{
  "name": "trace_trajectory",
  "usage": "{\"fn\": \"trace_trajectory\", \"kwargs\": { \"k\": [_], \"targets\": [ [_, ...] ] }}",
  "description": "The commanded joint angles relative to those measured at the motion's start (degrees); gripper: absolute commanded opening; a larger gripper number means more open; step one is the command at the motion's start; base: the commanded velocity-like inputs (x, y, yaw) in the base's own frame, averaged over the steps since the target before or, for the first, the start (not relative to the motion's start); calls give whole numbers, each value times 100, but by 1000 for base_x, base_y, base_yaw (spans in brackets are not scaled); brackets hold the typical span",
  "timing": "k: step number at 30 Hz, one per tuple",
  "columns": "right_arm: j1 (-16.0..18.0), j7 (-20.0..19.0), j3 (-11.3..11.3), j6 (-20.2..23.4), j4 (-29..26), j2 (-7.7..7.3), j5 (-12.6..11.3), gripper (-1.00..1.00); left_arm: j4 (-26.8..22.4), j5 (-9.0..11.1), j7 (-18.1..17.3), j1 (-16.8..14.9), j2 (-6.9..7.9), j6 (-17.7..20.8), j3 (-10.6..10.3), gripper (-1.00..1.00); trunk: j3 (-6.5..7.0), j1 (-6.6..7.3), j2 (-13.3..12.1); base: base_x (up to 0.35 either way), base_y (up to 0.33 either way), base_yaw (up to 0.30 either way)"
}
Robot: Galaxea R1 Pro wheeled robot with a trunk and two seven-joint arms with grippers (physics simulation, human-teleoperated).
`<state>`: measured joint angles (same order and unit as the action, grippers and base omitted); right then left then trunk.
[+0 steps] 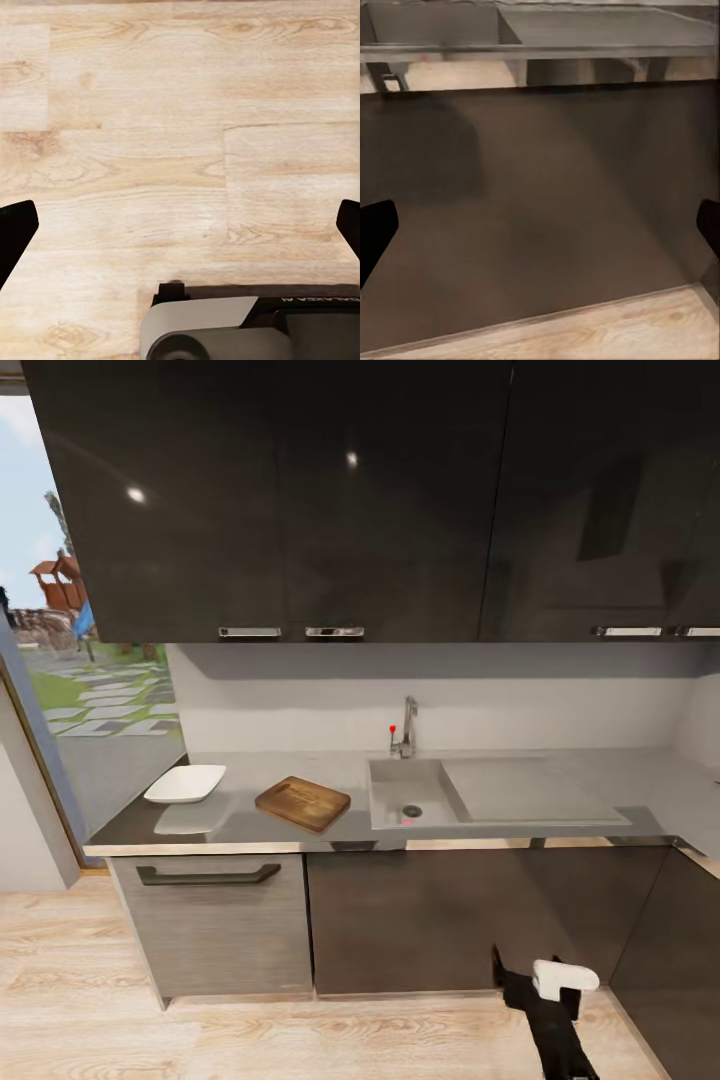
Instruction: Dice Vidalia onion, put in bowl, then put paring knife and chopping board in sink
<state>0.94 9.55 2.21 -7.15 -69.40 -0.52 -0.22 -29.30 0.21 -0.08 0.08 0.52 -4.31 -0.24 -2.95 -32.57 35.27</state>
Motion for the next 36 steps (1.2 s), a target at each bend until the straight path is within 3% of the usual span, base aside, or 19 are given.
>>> {"fn": "trace_trajectory", "kwargs": {
  "k": [1, 4, 6, 12, 16, 22, 23, 24, 28, 30, 32, 36],
  "targets": [
    [8, 37, -8, 155, -260, -2, -4, 100, -7, 3, -1, 1, 1, -8, -2, 100, -9, -2, 8, 0, 0, 0],
    [115, 85, -14, 641, -848, 9, -5, 100, -6, -1, -1, 1, 1, -8, -2, 100, -9, -2, 8, 0, 0, 0],
    [534, 158, -61, 1296, -1196, 121, -1, 100, -6, -3, -1, 1, 1, -8, -2, 100, -9, -2, 8, 0, 0, 0],
    [1771, 442, -332, 2434, -1273, 463, 174, 100, -6, -3, -1, 1, 9, -8, -2, 100, -9, -2, 8, 0, 0, 0],
    [2512, 550, -402, 3066, -1081, 605, 221, 100, -6, -3, -1, 1, 4, -8, -2, 100, -9, -2, 8, 0, 0, 0],
    [3728, 575, -421, 3413, 128, 736, 232, 100, -6, 4, -1, 1, 1, -8, -2, 100, -9, -2, 8, 0, 0, 0],
    [4006, 575, -421, 3426, 501, 752, 232, 100, -6, 5, -1, 1, 1, -8, -2, 100, -9, -2, 8, 0, 0, 0],
    [4767, 568, -422, 3438, 1520, 772, 228, 100, -6, 1, -1, 1, 1, -8, -2, 100, -9, -2, 8, 0, 0, 0],
    [5676, 541, -423, 3436, 2727, 783, 220, 100, -6, -2, -1, 1, 1, -8, -2, 100, -9, -2, 8, 26, 0, 0],
    [5911, 491, -423, 3450, 3035, 786, 212, 100, -6, 0, -1, 1, 1, -8, -2, 100, -9, -2, 8, 108, 0, 0],
    [6120, 141, -423, 3467, 3299, 795, 208, 100, -6, 4, -1, 1, 1, -8, -2, 100, -9, -2, 8, 232, 0, 0],
    [6198, -638, -432, 3510, 3398, 800, 215, 100, -6, 0, -1, 1, 1, -8, 1, 100, -9, -2, 8, 303, 0, 0]
  ]
}}
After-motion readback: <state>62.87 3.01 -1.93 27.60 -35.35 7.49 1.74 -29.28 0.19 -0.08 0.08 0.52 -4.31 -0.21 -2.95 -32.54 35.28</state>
